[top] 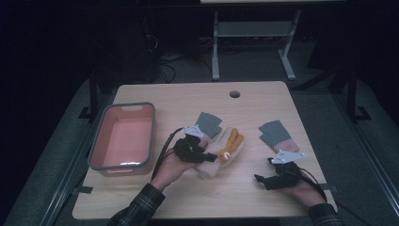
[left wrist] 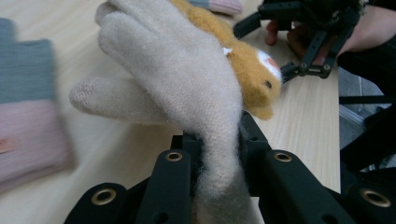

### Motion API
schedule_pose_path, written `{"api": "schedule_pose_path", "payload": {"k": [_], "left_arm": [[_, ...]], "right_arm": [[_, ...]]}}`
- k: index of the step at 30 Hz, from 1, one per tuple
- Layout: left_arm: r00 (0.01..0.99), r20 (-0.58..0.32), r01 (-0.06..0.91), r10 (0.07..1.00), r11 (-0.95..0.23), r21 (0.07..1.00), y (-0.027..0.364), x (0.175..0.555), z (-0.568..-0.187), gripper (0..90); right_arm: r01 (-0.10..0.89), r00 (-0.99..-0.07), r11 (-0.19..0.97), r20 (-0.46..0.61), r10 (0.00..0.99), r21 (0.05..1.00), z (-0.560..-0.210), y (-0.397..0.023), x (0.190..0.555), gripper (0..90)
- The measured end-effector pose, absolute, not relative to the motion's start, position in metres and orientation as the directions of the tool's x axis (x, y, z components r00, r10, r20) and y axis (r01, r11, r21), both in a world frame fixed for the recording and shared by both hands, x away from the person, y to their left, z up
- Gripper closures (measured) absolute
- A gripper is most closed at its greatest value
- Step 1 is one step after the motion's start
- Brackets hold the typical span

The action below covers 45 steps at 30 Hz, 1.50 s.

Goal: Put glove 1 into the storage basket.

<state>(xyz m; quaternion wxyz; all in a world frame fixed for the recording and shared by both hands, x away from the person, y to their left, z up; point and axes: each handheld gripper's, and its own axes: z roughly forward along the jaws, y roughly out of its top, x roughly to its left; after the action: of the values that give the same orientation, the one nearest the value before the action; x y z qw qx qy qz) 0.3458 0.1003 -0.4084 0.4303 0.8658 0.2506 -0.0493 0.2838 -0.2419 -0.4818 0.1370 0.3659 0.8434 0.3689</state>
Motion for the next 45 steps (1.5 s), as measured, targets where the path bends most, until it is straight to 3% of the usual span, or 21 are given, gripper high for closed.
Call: {"api": "schedule_pose_path", "payload": {"k": [31, 45], "left_arm": [[0.809, -0.247, 0.512, 0.533, -0.434, 0.741, 0.197, 0.359, -0.352, 77.1], [0.739, -0.240, 0.550, 0.629, -0.358, 0.755, 0.259, 0.358, -0.337, 77.1]], "right_arm": [[0.515, -0.695, 0.460, 0.038, 0.718, 0.723, -0.482, -0.242, 0.284, 13.1], [0.516, -0.695, 0.460, 0.039, 0.718, 0.723, -0.482, -0.242, 0.284, 13.1]]}}
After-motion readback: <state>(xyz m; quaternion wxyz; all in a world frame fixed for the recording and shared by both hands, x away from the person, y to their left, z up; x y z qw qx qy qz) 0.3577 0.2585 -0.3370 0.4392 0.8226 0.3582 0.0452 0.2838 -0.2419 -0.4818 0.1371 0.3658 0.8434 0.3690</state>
